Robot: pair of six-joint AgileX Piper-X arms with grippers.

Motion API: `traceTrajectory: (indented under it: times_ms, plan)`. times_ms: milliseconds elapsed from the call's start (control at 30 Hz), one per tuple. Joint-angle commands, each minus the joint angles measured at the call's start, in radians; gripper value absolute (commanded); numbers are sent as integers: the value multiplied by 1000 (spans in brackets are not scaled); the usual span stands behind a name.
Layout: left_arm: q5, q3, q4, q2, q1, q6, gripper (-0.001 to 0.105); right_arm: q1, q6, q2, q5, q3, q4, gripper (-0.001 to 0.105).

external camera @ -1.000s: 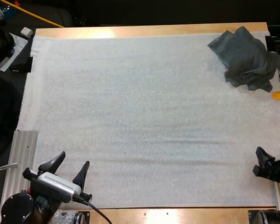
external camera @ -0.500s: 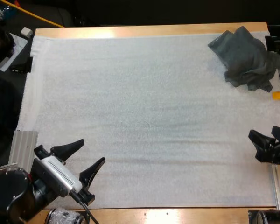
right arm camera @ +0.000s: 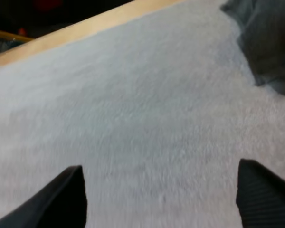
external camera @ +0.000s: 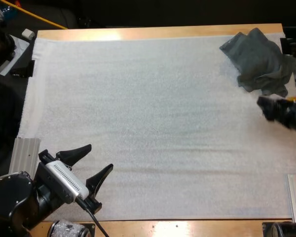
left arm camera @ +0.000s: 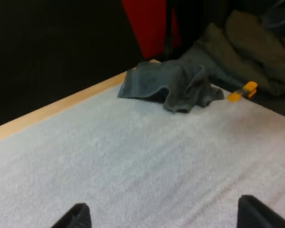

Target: Pick towel from pile, fold and stack

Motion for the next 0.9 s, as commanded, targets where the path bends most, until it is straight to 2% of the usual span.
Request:
traceTrajectory:
  times_ms: [0,233,400,500,867]
  plan:
    - [5,-6,-18,-6,-3,-5,61,-2,96,176,11,-12,-135,64]
    - [5,-6,-19,-7,-4,-5,61,24,243,413,78,-48,-291,64]
    - [5,-5,-19,-8,-3,-5,61,82,272,579,202,-120,-315,64]
    - [7,-7,-14,-1,-4,-10,61,69,279,555,188,-124,-313,64]
    - [11,-7,-12,5,-4,-14,61,65,389,855,270,-217,-390,64]
